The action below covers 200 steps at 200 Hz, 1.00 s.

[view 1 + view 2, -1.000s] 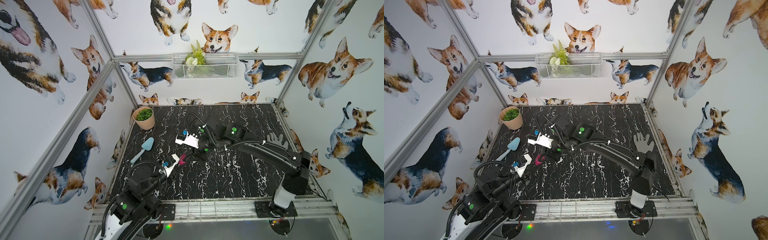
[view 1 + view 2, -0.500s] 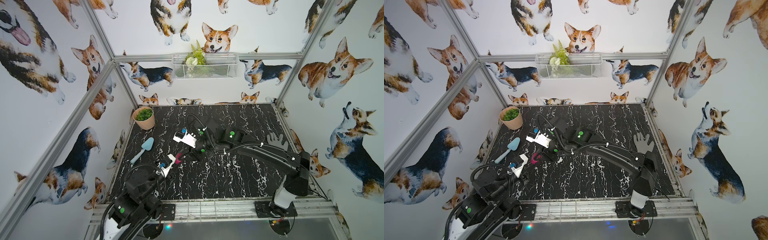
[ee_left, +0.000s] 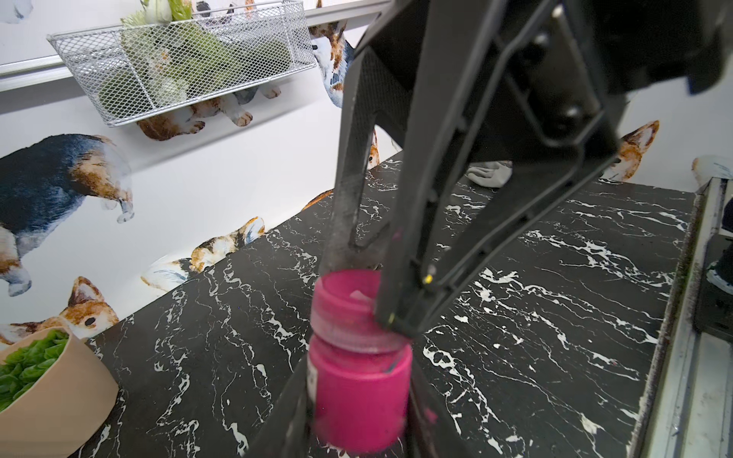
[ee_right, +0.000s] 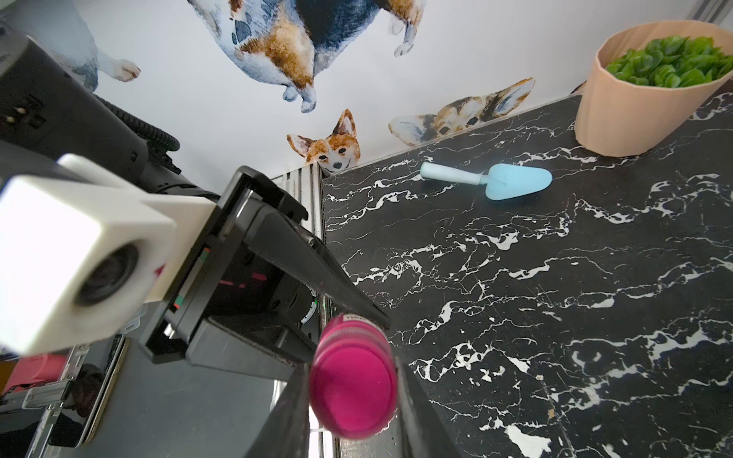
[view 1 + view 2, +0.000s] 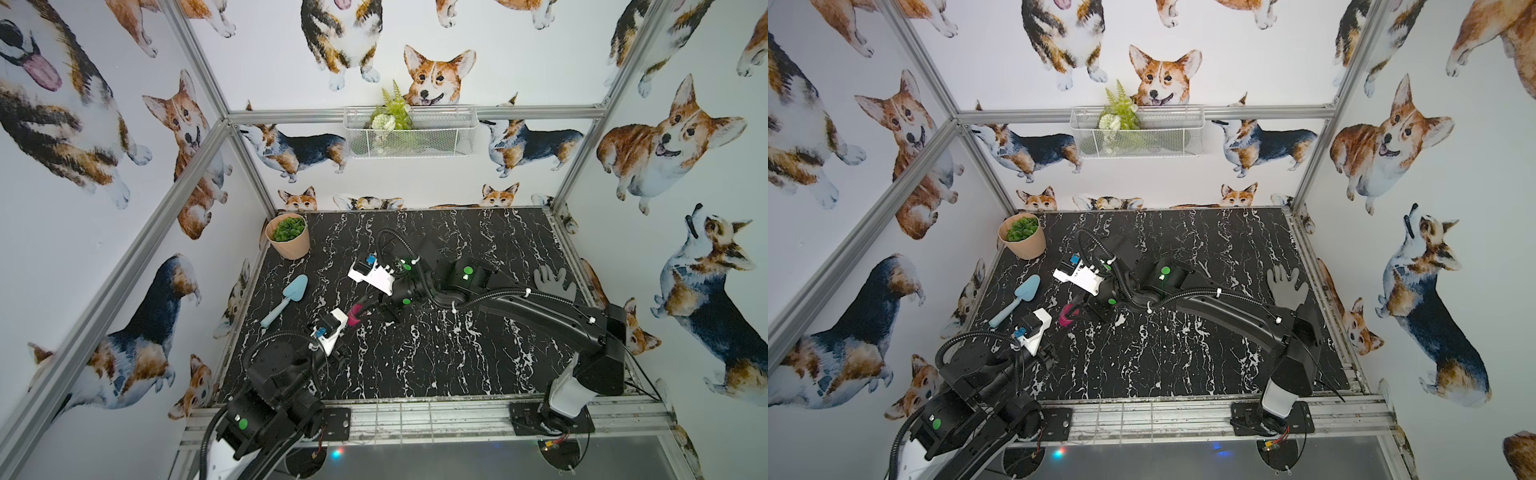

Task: Close the paint jar lid
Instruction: Close the lid on the paint jar, then screw the lid onto the paint jar.

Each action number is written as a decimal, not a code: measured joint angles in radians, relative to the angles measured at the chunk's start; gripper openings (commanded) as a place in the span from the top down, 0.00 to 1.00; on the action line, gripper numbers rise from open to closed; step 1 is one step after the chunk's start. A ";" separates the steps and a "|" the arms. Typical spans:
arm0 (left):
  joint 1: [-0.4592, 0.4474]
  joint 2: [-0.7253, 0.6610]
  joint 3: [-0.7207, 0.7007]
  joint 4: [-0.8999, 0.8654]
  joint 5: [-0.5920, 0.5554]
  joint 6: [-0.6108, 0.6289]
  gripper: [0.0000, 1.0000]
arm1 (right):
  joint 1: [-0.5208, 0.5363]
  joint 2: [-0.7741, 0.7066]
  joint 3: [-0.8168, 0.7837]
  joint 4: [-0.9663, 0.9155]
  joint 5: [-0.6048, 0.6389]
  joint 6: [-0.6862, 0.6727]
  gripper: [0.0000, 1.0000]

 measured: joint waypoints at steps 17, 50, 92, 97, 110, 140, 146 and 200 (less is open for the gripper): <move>0.000 -0.002 -0.001 0.000 -0.002 0.000 0.73 | 0.000 -0.013 -0.037 0.048 -0.002 0.010 0.69; 0.000 -0.003 -0.001 -0.002 -0.025 -0.002 0.74 | 0.020 -0.016 -0.061 0.109 0.040 0.032 0.68; 0.001 -0.016 -0.003 -0.034 -0.065 -0.008 0.75 | 0.044 -0.028 -0.145 0.246 0.097 0.066 0.69; 0.001 -0.019 -0.003 -0.038 -0.068 -0.008 0.75 | 0.045 -0.031 -0.155 0.261 0.099 0.071 0.69; 0.001 -0.028 -0.005 -0.038 -0.072 -0.008 0.75 | 0.047 -0.035 -0.173 0.294 0.100 0.084 0.69; 0.001 -0.042 -0.007 -0.027 -0.084 -0.015 0.75 | 0.051 -0.038 -0.184 0.332 0.104 0.092 0.69; 0.001 -0.043 -0.008 -0.026 -0.087 -0.016 0.75 | 0.051 -0.039 -0.185 0.334 0.104 0.092 0.69; 0.000 -0.065 -0.012 -0.022 -0.094 -0.017 0.76 | 0.054 -0.054 -0.213 0.372 0.106 0.109 0.69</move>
